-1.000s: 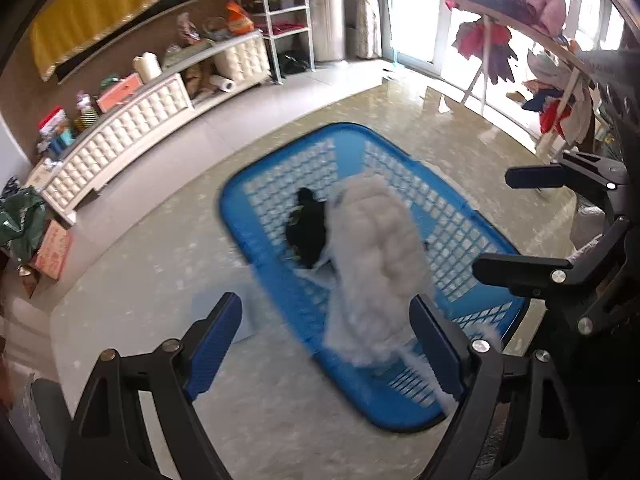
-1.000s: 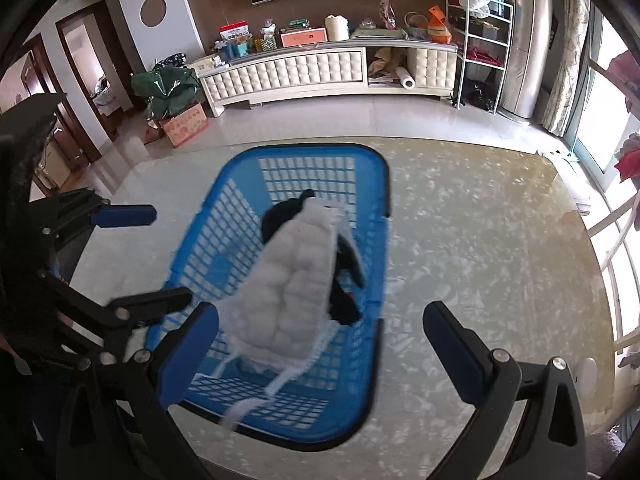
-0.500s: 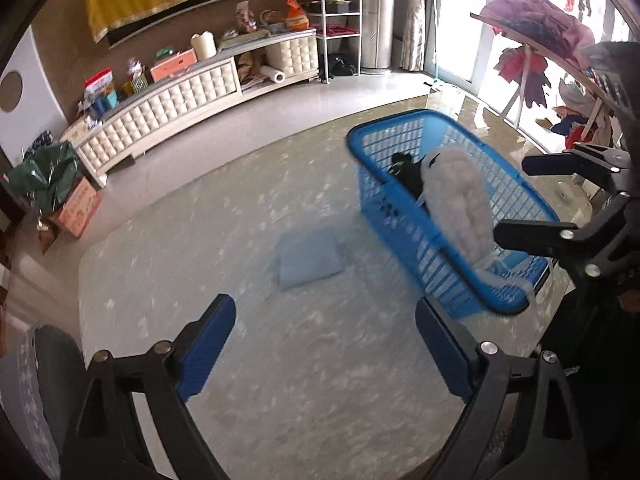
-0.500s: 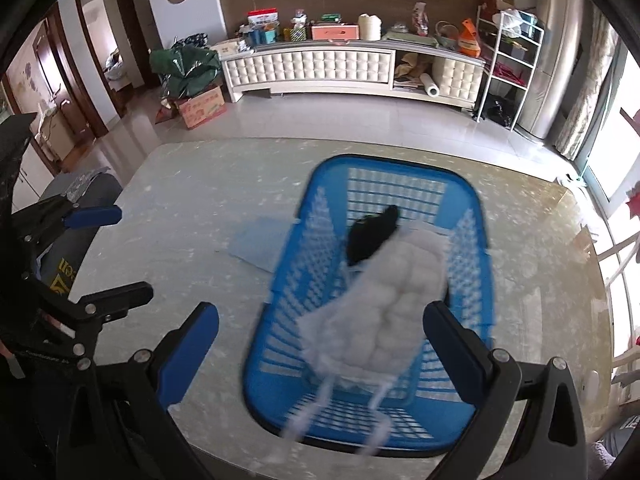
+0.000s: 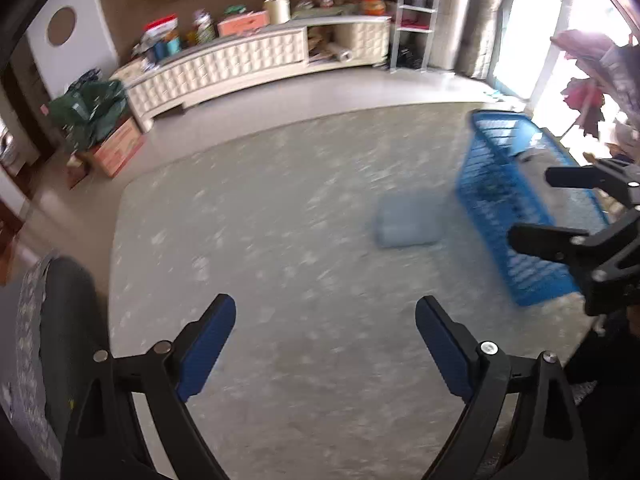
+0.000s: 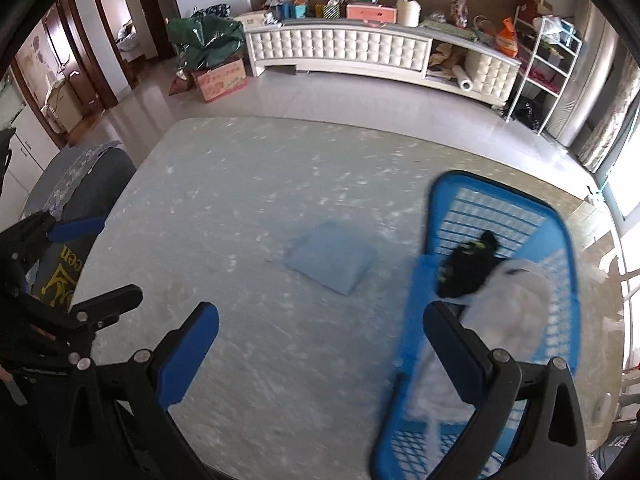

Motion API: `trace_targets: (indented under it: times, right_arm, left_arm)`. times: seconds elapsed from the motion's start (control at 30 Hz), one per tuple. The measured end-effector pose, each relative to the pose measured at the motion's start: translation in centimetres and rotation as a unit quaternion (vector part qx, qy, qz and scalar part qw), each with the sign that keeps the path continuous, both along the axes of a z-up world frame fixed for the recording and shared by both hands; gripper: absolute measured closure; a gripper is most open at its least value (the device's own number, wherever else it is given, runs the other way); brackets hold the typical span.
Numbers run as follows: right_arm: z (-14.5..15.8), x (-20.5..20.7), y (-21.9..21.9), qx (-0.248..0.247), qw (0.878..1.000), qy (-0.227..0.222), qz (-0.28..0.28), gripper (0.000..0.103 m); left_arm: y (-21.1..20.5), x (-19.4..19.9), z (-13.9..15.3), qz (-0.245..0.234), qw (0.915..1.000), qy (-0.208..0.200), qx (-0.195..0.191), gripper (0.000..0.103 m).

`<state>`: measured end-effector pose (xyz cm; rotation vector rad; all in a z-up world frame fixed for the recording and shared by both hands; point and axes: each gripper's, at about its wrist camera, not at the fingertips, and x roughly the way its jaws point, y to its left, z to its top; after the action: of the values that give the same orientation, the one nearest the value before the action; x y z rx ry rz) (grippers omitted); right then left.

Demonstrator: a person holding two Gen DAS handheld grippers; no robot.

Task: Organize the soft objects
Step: 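Move the right gripper to the light blue square pad and grasp it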

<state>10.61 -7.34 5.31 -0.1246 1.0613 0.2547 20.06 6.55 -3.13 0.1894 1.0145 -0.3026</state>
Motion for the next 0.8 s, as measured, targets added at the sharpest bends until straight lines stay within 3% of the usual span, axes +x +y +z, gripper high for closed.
trace_targets:
  times: [0.17,0.3,0.37,0.5,0.7,0.8]
  right_arm:
    - [-2.0,2.1,2.8,-0.009,0.999,0.027,0.016,0.0]
    - [-4.3,4.0,4.1,-0.025,0.998,0.054,0.01,0.0]
    - [-5.3,4.6,4.7,-0.026,0.997,0.067,0.003,0.0]
    - [-7.6,6.1,5.9,-0.04,0.996,0.084,-0.009,0.001]
    - [-9.5,7.8,6.2,-0.045,0.994,0.101,-0.025,0.001]
    - [-10.4,8.6,6.1,-0.046,0.992,0.108,-0.037,0.001]
  left_arm:
    - [2.5,1.4,-2.8,0.04,0.9987,0.018,0.025,0.012]
    - [4.4,3.0,-5.2,0.059,0.9975,0.038,0.005,0.01]
    - [5.2,3.8,-6.0,0.07,0.9963,0.05,-0.011,0.0]
    - [5.4,4.4,-6.3,0.072,0.9958,0.031,-0.047,0.0]
    - [5.3,5.8,-7.8,0.079,0.994,0.054,-0.054,0.0]
    - [5.2,6.6,-8.7,0.085,0.9945,0.053,-0.032,0.0]
